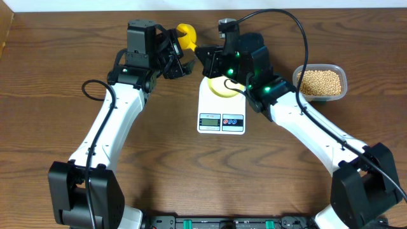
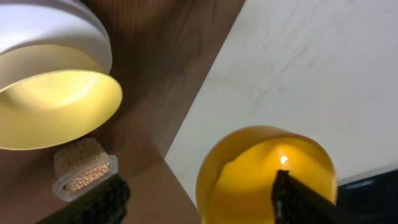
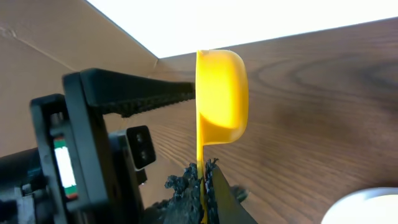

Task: Scoop item into bowl and weigh 50g on scale
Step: 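Release the left gripper and carry the scoop right toward the soybean tub, then move the left gripper over the scale's buttons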

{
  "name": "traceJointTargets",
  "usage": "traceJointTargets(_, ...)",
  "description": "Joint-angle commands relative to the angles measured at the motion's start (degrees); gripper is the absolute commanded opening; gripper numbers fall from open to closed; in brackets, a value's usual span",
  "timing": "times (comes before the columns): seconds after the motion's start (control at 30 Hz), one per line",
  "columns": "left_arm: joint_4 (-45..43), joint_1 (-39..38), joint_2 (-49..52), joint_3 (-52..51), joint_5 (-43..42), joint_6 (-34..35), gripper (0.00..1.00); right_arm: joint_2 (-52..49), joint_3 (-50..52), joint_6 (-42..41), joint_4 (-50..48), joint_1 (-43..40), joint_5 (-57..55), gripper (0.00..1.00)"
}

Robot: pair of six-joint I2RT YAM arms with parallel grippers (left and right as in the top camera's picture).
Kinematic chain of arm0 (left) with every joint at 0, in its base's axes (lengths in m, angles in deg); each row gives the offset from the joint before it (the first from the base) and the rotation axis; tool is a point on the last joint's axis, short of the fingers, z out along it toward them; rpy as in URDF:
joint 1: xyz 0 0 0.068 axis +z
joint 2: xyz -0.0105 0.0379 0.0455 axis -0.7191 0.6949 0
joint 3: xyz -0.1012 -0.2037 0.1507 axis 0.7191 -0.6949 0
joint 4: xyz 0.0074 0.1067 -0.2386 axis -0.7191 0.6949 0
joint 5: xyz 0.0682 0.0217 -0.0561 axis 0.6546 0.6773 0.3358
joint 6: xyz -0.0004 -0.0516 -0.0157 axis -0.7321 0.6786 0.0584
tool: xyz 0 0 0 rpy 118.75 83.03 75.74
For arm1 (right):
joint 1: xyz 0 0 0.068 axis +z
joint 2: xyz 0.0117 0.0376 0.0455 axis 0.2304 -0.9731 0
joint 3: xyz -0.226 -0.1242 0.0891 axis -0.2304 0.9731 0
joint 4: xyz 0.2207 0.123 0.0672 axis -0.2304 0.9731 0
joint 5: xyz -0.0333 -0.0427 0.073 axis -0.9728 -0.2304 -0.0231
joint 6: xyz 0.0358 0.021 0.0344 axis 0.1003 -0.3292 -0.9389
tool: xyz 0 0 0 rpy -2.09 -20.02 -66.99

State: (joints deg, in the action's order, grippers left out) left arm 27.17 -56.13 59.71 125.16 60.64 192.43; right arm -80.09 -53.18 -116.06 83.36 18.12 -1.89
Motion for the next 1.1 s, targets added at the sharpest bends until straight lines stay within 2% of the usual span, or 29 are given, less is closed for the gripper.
traceJointTargets(0.0,1.5,-0.1,0.2,0.4,1.0,3.5,0.79,-0.3,-0.9,-0.1,1.1,-2.1,-1.6,0.01)
traceJointTargets(0.13,3.7,-0.1,0.2,0.4,4.0,2.4,0.78,-0.3,-0.9,-0.1,2.7,-5.1,-1.9,0.01)
traceJointTargets(0.23,3.9,-0.1,0.2,0.4,6.0,-3.7,0.78,-0.3,-1.0,2.0,3.7,-7.6,-2.2,0.01)
traceJointTargets(0.3,3.4,-0.1,0.2,0.4,8.2,-11.5,0.77,-0.3,-1.4,3.4,5.0,-9.3,-2.2,0.01)
traceJointTargets(0.37,2.6,-0.1,0.2,0.4,12.3,-21.6,0.71,-0.3,-2.5,4.7,7.7,-10.8,-1.7,0.01)
traceJointTargets(0.53,1.1,0.0,0.2,0.4,19.6,-49.9,0.71,-0.3,-10.1,11.0,20.8,-13.9,-1.3,0.01)
traceJointTargets(0.6,0.8,0.0,0.2,0.4,21.0,-58.8,0.69,-0.3,-14.4,14.7,26.9,-14.7,-1.3,0.01)
traceJointTargets(0.83,0.6,0.0,0.2,0.4,21.8,-75.1,0.69,-0.3,-23.6,23.0,43.8,-18.0,-1.3,0.01)
traceJointTargets(0.97,2.0,0.0,0.2,0.4,21.0,-89.5,0.67,-0.3,-24.0,26.5,49.0,-22.7,3.7,0.01)
traceJointTargets(1.07,3.1,0.0,0.1,0.4,16.7,-101.1,0.66,-0.3,-24.0,29.8,52.2,-26.3,6.6,0.01)
